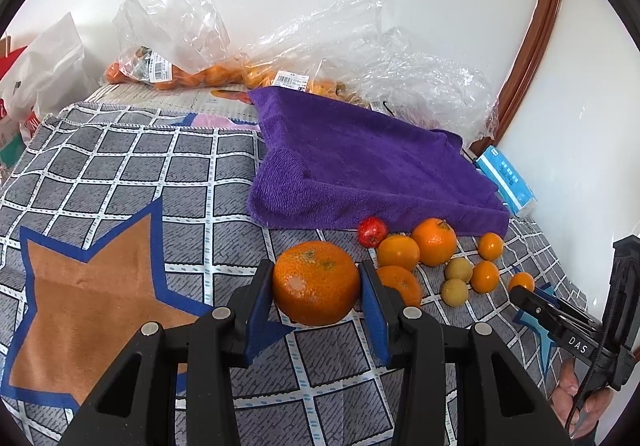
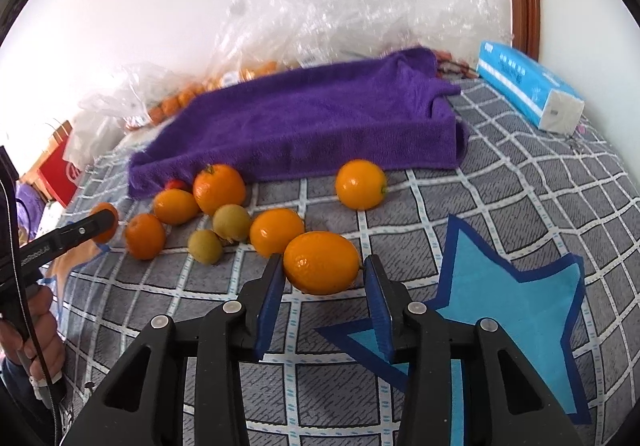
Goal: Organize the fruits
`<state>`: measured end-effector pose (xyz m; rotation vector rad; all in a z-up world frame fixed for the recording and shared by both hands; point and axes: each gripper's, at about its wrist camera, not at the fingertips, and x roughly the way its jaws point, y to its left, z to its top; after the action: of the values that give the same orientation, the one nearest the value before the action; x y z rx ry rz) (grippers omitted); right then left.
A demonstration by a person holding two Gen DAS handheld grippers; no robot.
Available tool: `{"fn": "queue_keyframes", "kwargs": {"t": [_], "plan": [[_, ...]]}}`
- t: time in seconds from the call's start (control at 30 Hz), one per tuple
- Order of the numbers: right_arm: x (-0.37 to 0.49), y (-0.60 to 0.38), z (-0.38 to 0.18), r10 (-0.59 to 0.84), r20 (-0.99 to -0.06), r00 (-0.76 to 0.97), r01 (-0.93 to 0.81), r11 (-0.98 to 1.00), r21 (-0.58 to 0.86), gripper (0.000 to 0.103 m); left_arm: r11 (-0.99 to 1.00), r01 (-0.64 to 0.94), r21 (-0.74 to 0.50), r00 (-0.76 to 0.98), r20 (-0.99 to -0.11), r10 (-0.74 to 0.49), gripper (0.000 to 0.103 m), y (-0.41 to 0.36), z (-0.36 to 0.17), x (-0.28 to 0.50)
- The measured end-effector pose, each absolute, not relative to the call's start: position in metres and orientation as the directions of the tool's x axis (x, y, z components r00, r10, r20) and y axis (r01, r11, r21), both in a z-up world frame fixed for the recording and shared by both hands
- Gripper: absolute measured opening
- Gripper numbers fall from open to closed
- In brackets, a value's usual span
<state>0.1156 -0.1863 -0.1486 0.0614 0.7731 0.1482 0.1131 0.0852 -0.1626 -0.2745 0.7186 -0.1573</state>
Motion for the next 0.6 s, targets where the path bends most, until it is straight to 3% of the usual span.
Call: {"fn": "queue_keyframes", "kwargs": {"t": [0.2,0.6], "plan": [[0.117,-0.187,-0.146,0.156,-0.707,0.69,-0.099,0.988,0.121,0.04,0.928,0.016,-0.372,0.734,-0.626,-0.264,0.04,0.096,-0.159,0.108],[0.125,-0.176,-0.08,0.159,-0.637,0.754,-0.134,0.987,0.088,0.04,0.939,0.013,-0.344,0.767,-0.599,-0.23,0.04,0.096,-0.105,0.106]]}}
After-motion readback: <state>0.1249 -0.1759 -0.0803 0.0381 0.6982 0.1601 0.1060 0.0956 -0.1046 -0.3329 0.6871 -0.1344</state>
